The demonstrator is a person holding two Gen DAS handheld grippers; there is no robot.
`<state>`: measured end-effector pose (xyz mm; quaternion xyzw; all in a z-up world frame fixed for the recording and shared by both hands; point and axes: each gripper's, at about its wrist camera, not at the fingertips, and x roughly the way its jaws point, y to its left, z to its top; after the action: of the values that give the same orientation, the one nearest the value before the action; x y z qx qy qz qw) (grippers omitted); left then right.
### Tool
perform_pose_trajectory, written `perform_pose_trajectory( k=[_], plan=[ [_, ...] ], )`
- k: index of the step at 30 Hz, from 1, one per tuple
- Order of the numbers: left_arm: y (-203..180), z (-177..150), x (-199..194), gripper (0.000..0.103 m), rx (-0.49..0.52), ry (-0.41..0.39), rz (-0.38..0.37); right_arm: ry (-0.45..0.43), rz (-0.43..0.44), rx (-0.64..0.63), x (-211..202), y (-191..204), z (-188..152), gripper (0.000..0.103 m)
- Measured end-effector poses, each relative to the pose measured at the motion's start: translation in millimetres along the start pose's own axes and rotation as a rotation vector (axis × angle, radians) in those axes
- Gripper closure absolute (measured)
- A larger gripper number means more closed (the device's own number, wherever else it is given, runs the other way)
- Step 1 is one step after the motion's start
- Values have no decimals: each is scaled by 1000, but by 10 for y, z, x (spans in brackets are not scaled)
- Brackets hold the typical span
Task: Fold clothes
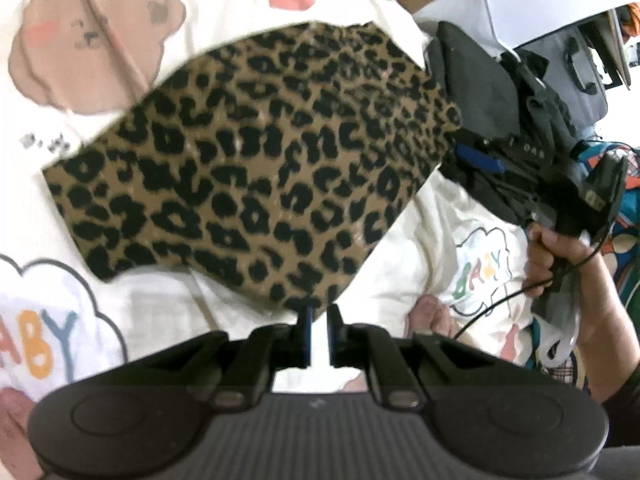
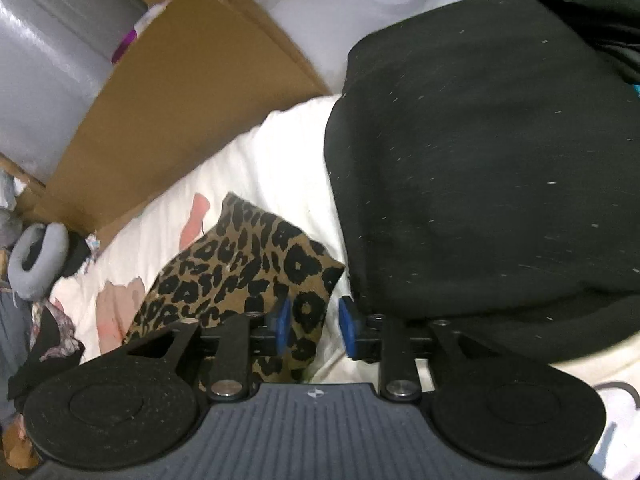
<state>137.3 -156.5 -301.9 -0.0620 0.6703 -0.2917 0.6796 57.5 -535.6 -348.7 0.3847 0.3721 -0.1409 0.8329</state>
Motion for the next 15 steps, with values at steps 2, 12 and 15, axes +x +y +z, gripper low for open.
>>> perform_pose_trajectory(
  k=[2, 12, 15],
  plan=[
    [-43, 53, -77, 96, 6, 3, 4, -9, 17, 31, -39, -30, -9, 68],
    [-179, 403, -230, 87, 90, -14, 42, -26, 93, 96, -180, -106, -198, 67],
    [-216, 572, -238, 85, 133, -38, 47, -9, 112, 101, -177, -121, -283, 67]
  ],
)
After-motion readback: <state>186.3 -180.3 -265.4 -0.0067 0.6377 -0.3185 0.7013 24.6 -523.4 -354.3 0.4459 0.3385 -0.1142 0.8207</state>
